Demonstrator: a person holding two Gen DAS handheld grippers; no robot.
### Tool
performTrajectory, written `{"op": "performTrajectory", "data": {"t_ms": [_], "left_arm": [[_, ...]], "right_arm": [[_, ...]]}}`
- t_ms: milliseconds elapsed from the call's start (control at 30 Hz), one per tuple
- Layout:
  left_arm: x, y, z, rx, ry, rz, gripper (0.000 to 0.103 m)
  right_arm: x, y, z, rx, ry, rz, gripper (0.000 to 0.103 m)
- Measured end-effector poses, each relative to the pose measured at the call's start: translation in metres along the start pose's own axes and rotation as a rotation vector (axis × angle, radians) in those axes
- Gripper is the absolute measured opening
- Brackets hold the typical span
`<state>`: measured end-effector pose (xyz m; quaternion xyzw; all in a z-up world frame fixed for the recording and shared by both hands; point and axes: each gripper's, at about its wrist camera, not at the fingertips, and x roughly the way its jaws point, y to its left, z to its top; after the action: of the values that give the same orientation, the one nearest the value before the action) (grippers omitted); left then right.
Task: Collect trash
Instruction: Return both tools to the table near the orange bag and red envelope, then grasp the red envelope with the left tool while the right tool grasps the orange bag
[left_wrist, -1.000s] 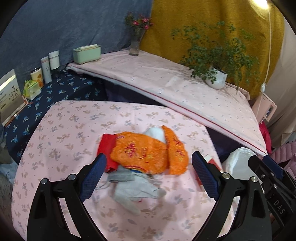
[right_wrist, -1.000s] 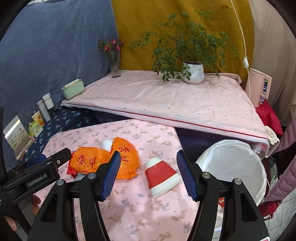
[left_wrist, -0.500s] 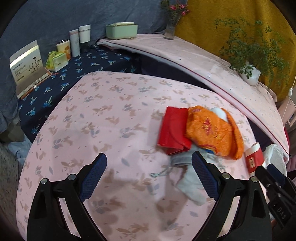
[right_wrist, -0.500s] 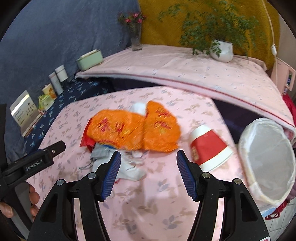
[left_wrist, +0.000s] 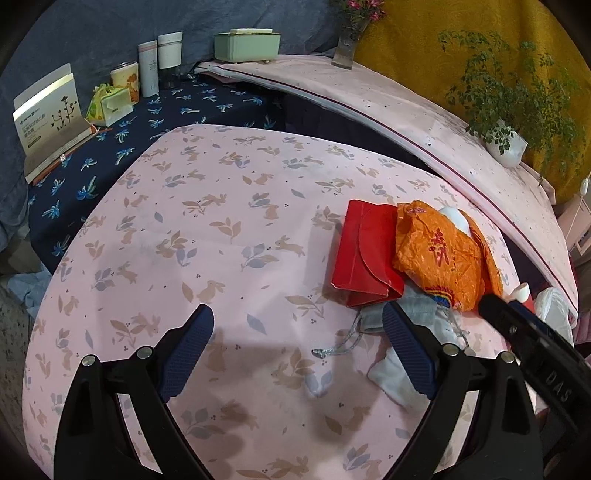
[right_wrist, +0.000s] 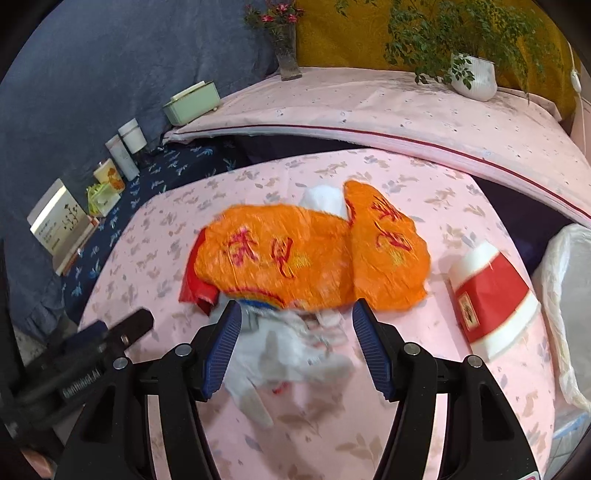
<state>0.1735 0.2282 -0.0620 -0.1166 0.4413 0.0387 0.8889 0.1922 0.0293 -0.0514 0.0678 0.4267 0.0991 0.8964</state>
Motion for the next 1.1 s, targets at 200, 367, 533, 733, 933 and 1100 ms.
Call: {"op": "performTrajectory", "data": {"t_ms": [200,367,533,733,933,1100], "left_arm": [[0.011,0.011,0.009,-0.016,0.01,0.015,0.088],[0.017,0.016,0.014,-0.02,0.015,0.008,0.088],[0.022,0.007,0.018,0.004,0.014,-0.024,0.088],[0.035,-0.011,0.023,0.028,0.024,-0.051,0.088],[0.055,-0.021,0.036,0.051,0.014,-0.065,0.085],[0.071,-0.026,0.045,0.055,0.04,-0.092,0.049]], "right_arm": [[0.036,0.015,0.017,-0.019,0.035,0.026,0.061],[0.061,0.014,0.015,-0.009,0.094,0.074,0.034],[0.056,0.014,0.015,-0.029,0.093,0.106,0.009],[0.032,0.011,0.02,-0.045,0.037,0.11,0.004],[0.003,0.002,0.04,-0.03,-0.03,0.113,0.004],[-0.004,-0.007,0.051,-0.017,-0.052,0.098,0.004]]}}
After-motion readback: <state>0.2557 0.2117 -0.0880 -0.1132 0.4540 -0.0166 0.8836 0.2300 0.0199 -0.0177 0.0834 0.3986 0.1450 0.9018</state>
